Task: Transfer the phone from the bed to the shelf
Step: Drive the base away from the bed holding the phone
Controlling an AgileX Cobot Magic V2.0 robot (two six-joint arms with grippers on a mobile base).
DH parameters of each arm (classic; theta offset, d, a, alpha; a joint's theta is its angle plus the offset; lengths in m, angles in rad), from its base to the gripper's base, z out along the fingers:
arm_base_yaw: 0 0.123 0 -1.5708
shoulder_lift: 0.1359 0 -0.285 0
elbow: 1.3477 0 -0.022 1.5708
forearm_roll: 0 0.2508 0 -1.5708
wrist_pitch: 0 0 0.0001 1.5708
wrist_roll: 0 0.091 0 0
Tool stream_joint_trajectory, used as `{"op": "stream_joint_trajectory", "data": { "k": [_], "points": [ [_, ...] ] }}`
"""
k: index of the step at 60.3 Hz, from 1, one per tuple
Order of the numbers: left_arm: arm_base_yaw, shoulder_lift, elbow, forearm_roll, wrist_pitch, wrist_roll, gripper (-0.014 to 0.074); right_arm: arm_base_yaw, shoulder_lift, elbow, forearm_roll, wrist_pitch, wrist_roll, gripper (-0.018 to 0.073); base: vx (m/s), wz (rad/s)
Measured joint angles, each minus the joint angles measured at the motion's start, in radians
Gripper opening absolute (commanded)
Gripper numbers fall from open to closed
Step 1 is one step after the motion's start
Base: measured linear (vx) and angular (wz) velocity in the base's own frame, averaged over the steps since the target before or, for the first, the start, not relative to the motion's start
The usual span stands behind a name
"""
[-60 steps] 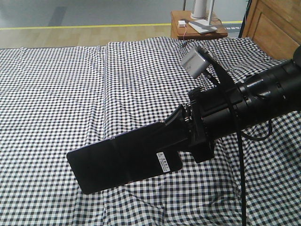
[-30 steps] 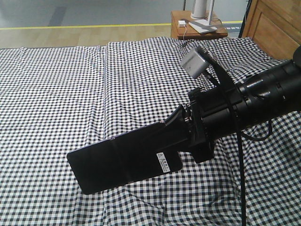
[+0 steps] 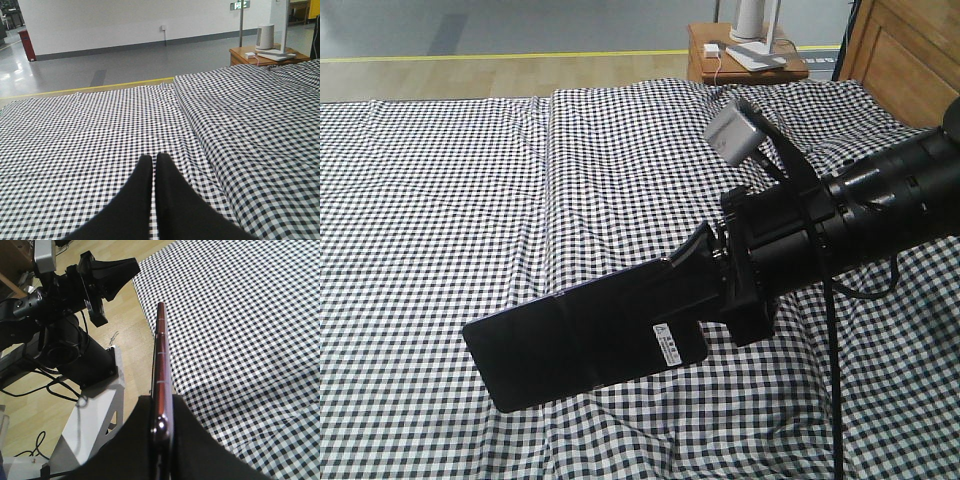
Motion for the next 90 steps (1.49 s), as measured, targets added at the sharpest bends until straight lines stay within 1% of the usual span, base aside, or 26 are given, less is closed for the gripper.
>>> {"op": "stream_joint_trajectory", "data": {
  "k": [28,90],
  "points": [
    [0.000,0.000,0.000,0.000,0.000,0.000,0.0001,0.000,0.000,0.000,0.000,-0.001,0.000,-0.0001,-0.06,0.23],
    [0.000,0.000,0.000,0.000,0.000,0.000,0.0001,0.000,0.000,0.000,0.000,-0.001,0.000,-0.0001,-0.13,0.50]
  ]
}}
